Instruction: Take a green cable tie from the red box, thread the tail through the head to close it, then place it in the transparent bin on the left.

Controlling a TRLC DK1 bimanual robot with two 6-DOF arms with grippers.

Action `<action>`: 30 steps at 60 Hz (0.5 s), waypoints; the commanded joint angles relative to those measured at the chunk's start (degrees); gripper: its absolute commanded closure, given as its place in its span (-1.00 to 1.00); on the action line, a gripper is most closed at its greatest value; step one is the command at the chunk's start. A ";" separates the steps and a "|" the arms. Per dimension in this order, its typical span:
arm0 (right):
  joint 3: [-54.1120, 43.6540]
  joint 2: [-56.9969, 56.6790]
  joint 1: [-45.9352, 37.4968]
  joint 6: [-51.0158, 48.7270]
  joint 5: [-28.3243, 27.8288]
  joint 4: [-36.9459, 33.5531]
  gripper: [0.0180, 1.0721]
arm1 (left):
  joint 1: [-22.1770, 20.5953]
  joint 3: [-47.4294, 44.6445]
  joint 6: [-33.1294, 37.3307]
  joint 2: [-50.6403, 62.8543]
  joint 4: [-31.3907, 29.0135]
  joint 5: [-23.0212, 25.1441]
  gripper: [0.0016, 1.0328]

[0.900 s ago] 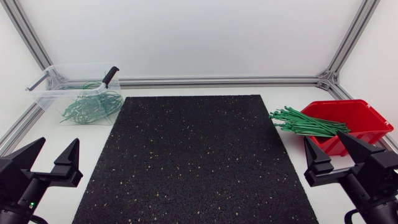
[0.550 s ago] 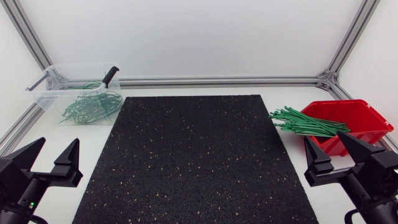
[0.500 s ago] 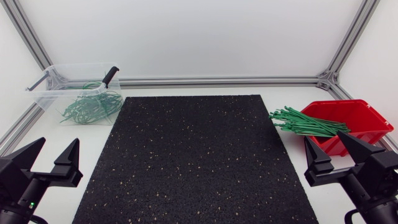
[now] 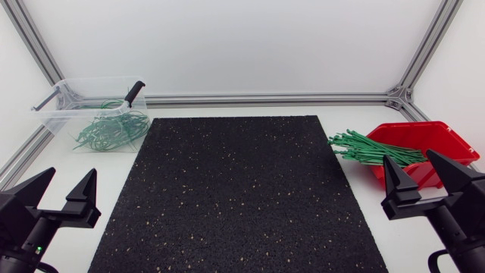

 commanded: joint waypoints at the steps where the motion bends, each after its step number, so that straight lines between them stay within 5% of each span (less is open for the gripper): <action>1: 3.24 0.43 -0.42 -0.91 0.55 1.14 -0.93 | -0.04 -2.42 -0.68 -0.39 -0.49 -0.15 -0.92; 30: 20.38 25.57 -2.00 -0.21 1.96 -0.97 -0.92 | 0.22 -2.42 -0.68 -0.39 -0.49 -0.15 -0.92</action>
